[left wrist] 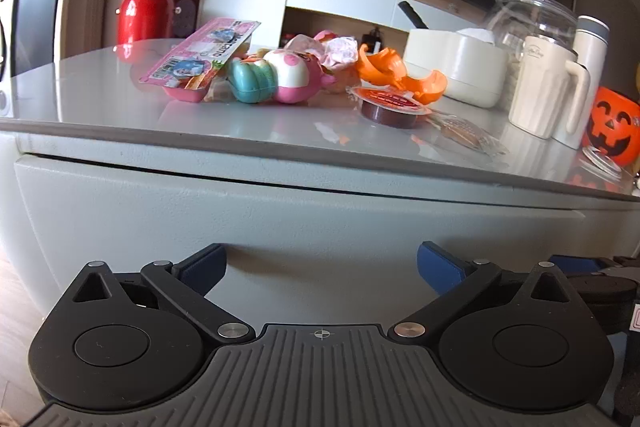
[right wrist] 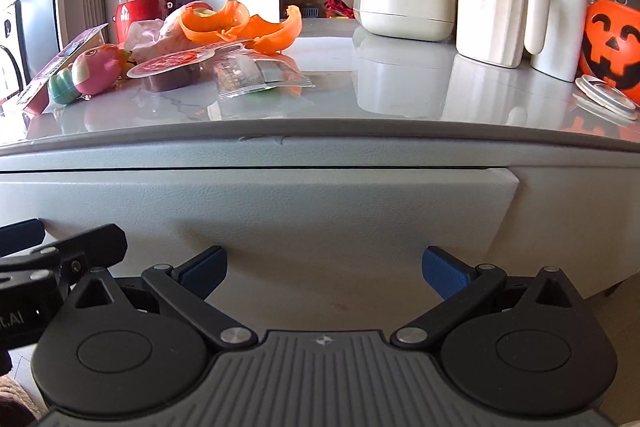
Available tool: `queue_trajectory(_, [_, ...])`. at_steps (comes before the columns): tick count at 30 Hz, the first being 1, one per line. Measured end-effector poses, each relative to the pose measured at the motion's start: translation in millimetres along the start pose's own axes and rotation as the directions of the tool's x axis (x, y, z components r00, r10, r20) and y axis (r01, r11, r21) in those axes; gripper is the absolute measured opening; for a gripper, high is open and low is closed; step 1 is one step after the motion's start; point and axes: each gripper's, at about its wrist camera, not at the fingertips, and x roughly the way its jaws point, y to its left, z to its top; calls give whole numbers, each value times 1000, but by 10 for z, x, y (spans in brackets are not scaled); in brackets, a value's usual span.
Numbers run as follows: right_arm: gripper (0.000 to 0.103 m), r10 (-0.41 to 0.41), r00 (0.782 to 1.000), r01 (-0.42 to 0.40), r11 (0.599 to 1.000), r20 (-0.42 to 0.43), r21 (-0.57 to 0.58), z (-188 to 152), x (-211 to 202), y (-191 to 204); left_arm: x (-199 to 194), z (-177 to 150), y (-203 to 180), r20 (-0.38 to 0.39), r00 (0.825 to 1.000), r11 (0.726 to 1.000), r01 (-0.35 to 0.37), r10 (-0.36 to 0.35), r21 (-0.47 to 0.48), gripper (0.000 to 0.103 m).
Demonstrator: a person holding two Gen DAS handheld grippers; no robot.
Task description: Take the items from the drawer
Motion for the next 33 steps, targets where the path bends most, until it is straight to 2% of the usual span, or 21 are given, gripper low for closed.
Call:
queue_trajectory(4, [103,-53,998,52,998,19,19,-1,-52,-139,69,21,-183,-12,993,993,-118,118,-13,103])
queue_trajectory(8, [103,-93,996,92,994,17,63,-1,-74,-335,61,-64,-144,22,994,993,-105,106,-48,103])
queue_trajectory(11, [103,-107,994,106,989,1,105,-11,-62,-457,56,-81,-152,25,994,995,-104,104,-2,103])
queue_trajectory(14, [103,-80,997,81,989,-13,126,-15,-43,-480,49,-100,-148,5,996,993,-94,94,68,103])
queue_trajectory(19, [103,-53,999,53,998,2,26,-19,-111,-234,12,-139,28,-93,976,979,-193,198,61,103])
queue_trajectory(21, [103,-47,999,47,999,-5,-10,-40,-201,-131,-120,-134,80,-118,966,973,-221,228,69,103])
queue_trajectory(23, [103,-31,999,31,999,-6,-23,-40,-326,-51,-291,-102,77,-113,965,970,-227,236,84,103])
queue_trajectory(28, [103,41,998,-40,999,37,-31,7,-842,57,-973,51,10,-77,973,973,-212,219,91,103])
queue_trajectory(30, [103,43,998,-41,999,54,-30,21,-1092,79,-1304,99,-25,-74,975,976,-202,208,82,103])
queue_trajectory(33, [103,68,997,-69,997,22,32,39,-1478,35,-1774,92,-68,-58,983,982,-167,172,84,103])
